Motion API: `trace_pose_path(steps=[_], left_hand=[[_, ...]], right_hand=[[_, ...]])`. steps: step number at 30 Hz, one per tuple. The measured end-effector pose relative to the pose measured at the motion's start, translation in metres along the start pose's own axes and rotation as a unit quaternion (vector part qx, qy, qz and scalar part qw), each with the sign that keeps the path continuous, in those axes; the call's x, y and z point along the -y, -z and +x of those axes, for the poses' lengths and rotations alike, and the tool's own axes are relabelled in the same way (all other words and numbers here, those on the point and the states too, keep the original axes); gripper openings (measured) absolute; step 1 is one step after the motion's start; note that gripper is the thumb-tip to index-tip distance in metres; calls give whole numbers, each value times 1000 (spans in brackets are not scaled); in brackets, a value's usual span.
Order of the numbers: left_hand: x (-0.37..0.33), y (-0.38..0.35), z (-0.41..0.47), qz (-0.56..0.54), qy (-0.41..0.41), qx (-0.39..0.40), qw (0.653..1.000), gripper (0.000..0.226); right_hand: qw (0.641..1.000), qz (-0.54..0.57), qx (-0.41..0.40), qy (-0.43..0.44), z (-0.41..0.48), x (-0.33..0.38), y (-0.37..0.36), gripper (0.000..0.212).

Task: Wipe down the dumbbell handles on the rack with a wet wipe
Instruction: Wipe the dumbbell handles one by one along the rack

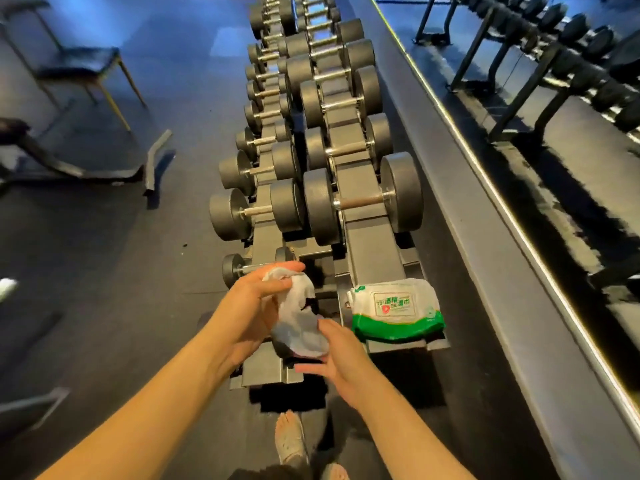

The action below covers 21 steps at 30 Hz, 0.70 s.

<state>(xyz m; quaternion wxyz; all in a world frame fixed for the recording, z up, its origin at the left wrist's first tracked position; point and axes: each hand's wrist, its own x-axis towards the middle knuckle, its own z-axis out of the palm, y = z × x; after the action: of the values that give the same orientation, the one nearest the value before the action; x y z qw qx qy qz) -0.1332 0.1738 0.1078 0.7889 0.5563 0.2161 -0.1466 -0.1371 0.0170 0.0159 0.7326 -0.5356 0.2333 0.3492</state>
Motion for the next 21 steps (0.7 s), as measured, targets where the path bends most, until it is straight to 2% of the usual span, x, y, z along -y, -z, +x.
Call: trace_pose_path(steps=[2, 4, 5, 8, 11, 12, 14, 17, 19, 21], left_hand=[[16, 20, -6, 137, -50, -70, 987, 24], [37, 45, -16, 278, -93, -140, 946, 14], [48, 57, -21, 308, -110, -148, 933, 11], [72, 87, -34, 341, -133, -114, 924, 13], [86, 113, -34, 344, -113, -48, 931, 14], [91, 125, -29, 375, -113, -39, 919, 15], [101, 154, -14, 481, -132, -46, 865, 21], [103, 195, 12, 588, -202, -63, 781, 14], [100, 216, 27, 610, -208, -43, 763, 6], [100, 230, 45, 595, -175, -8, 784, 8]], right_hand=[[991, 108, 61, -47, -2, -13, -18, 32], [982, 162, 70, -67, -6, -22, -35, 37], [978, 179, 69, -76, -8, -24, -43, 40], [970, 221, 45, -91, -2, -35, -62, 42], [963, 249, 2, -103, 12, -44, -81, 28], [962, 252, 2, -106, 18, -47, -88, 20], [960, 256, 7, -115, 30, -55, -106, 13], [960, 254, 7, -120, 48, -71, -137, 24], [965, 238, -19, -110, 57, -78, -158, 30], [978, 167, -84, -93, 70, -83, -173, 29]])
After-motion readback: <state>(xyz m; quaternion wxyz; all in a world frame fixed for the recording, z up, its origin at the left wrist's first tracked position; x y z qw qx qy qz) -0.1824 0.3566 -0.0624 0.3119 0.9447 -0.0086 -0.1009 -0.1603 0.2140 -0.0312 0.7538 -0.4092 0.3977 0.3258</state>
